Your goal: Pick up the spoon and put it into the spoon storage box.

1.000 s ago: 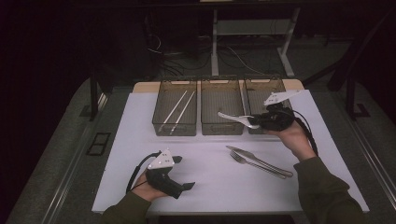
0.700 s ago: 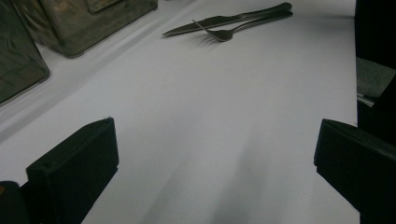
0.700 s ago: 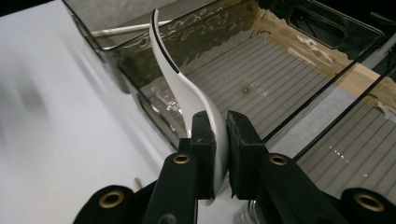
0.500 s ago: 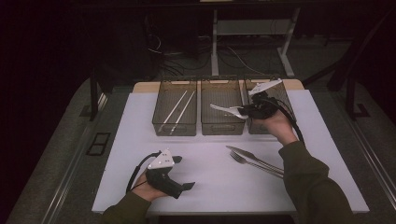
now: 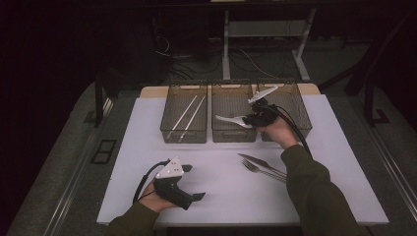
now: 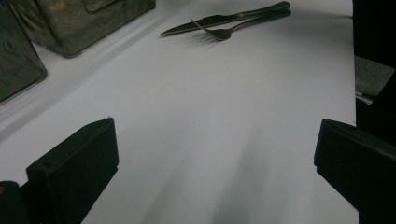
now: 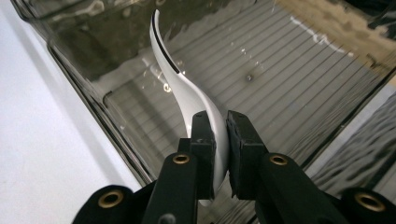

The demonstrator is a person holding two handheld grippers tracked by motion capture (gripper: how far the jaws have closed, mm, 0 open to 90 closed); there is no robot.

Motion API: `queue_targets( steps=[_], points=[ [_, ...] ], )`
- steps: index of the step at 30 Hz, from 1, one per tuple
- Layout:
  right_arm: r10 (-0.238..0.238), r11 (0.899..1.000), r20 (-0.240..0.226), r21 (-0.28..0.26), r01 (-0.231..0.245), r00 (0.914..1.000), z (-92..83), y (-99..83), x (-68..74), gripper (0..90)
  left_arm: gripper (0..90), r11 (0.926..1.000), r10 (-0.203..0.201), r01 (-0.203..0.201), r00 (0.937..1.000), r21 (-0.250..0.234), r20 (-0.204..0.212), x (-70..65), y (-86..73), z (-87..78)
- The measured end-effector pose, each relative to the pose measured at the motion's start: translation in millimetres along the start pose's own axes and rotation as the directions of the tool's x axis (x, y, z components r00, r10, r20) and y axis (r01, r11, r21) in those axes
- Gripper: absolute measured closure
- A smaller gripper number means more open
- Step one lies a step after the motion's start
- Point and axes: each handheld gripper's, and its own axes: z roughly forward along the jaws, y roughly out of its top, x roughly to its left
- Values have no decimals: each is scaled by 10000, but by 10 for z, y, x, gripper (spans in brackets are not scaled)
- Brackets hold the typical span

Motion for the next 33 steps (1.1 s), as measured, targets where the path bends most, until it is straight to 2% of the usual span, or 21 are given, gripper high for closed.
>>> queue_targets(
  steps=[4, 12, 15, 19, 22, 23, 24, 28, 33],
  points=[
    [33, 9994, -95, 334, -29, 9999, 43, -12, -7, 807, 0, 10000, -27, 27, 10000, 65, -19, 3, -3, 3],
    [205, 9993, -375, 306, -193, 9991, 17, -13, -12, 751, 0, 9999, 42, -42, 10000, 118, -8, 3, -3, 6],
    [462, 9989, -425, -49, -464, 9980, -21, -6, -17, 705, 0, 9999, 17, -17, 10000, 114, -15, 3, -2, 6],
    [486, 9975, -402, -486, -505, 9980, -96, 18, -15, 637, 0, 9999, 28, -28, 10000, 101, 9, 1, -3, 8],
    [682, 9947, -659, -725, -729, 9955, -162, 17, -20, 554, 0, 10000, -74, 74, 10000, 15, -10, -7, -4, 16],
    [697, 9937, -683, -828, -753, 9952, -190, 14, -21, 531, 0, 9999, 32, -32, 10000, 108, -12, 1, -3, 9],
    [841, 9919, -708, -898, -903, 9939, -228, 15, -14, 512, 0, 10000, -5, 5, 10000, 86, -6, -3, -4, 10],
    [935, 9851, -957, -1356, -1060, 9910, -388, -7, -8, 459, 0, 10000, 5, -5, 10000, 96, -16, -1, -3, 13],
    [698, 9824, -942, -1667, -849, 9931, -535, -86, 22, 421, 0, 9999, -23, 23, 10000, 105, -36, 0, -3, 6]
  ],
)
